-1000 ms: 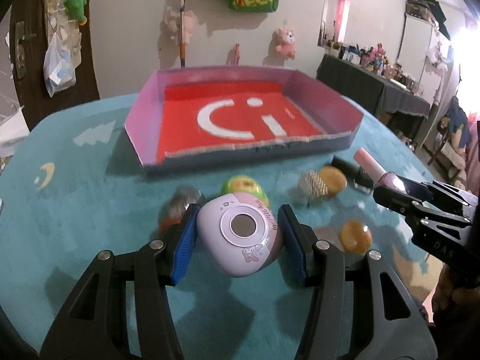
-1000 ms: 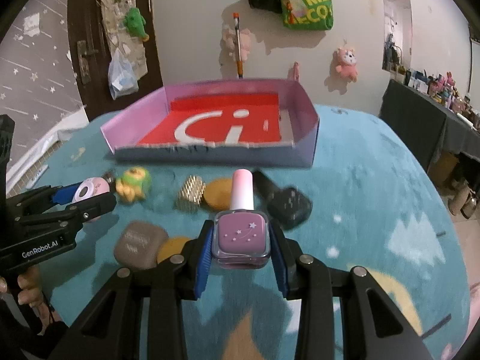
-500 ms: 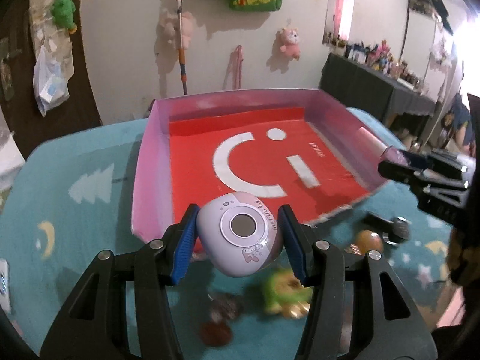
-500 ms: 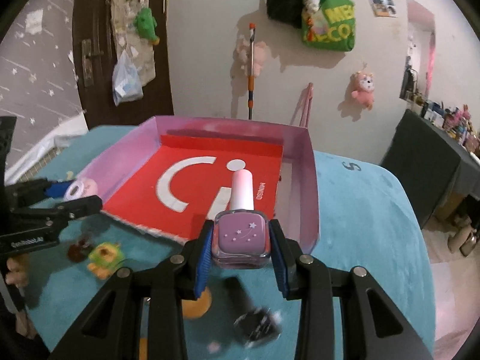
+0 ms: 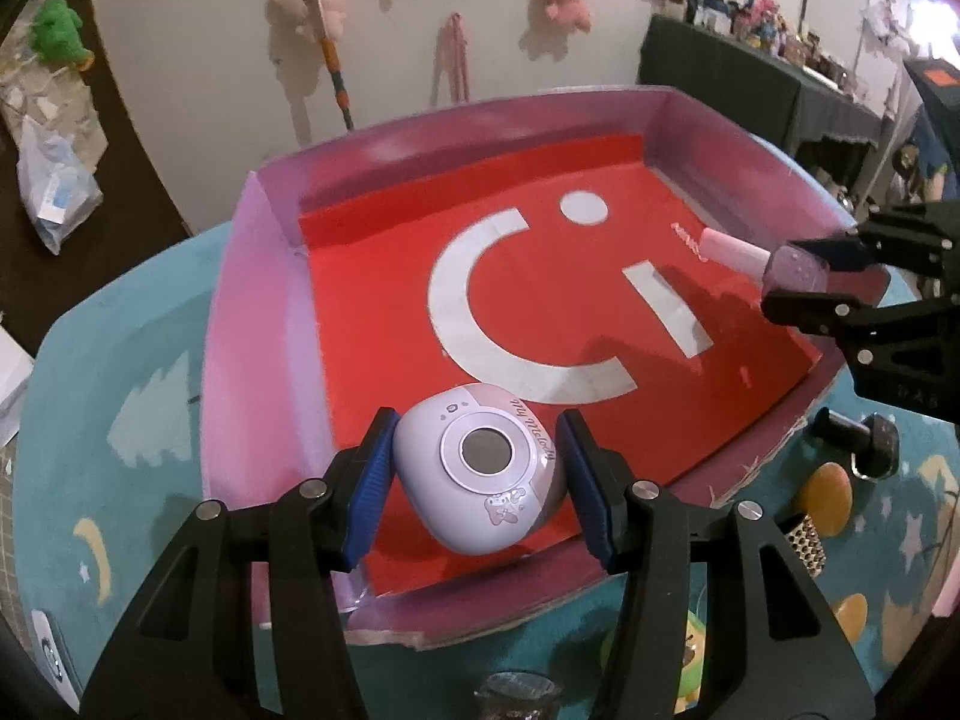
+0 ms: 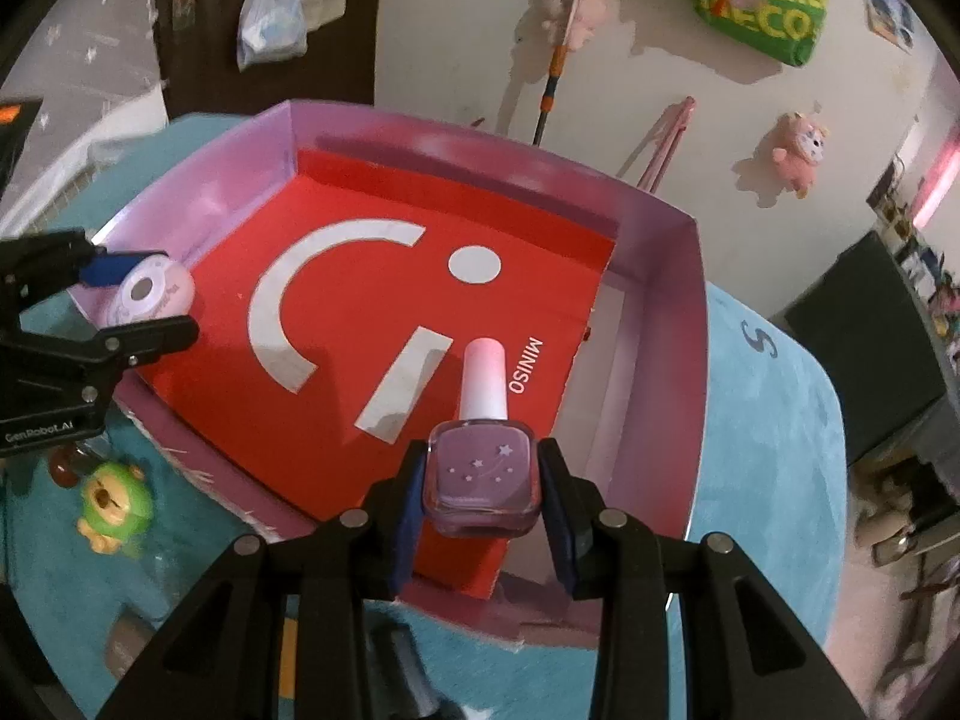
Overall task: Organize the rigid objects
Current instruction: 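Lower both held items into the pink box and open both tools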
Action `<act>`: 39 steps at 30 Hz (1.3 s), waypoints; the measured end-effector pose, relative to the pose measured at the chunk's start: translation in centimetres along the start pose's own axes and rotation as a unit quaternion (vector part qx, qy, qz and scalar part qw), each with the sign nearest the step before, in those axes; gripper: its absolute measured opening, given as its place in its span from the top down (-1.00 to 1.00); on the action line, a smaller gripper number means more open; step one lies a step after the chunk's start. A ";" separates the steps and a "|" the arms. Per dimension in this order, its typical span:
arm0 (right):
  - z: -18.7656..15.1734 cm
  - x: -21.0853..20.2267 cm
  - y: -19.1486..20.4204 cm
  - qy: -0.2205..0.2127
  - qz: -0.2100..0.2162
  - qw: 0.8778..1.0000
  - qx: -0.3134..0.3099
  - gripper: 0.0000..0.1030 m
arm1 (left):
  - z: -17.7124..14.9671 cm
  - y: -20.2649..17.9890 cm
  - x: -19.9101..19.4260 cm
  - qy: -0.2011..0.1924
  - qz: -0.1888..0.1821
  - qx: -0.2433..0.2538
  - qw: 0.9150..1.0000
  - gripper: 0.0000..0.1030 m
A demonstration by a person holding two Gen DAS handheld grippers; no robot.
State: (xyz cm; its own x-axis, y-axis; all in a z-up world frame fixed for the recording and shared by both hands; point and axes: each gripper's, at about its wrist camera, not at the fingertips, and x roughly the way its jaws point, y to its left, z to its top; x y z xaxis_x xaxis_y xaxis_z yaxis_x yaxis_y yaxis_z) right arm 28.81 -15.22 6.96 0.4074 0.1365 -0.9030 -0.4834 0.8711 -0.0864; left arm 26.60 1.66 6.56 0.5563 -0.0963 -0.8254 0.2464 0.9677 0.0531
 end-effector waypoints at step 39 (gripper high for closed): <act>0.7 2.9 0.3 0.080 0.009 0.996 -0.038 0.28 | 0.3 -0.2 2.3 0.040 -0.021 0.016 0.999 -0.05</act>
State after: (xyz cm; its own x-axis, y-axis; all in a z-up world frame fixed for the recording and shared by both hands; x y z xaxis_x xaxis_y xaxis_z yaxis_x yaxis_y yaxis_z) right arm 30.37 -14.20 4.60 0.2714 0.0693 -0.9600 -0.5499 0.8297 -0.0956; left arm 28.09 1.19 4.89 0.4796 -0.1172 -0.8696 0.2940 0.9552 0.0334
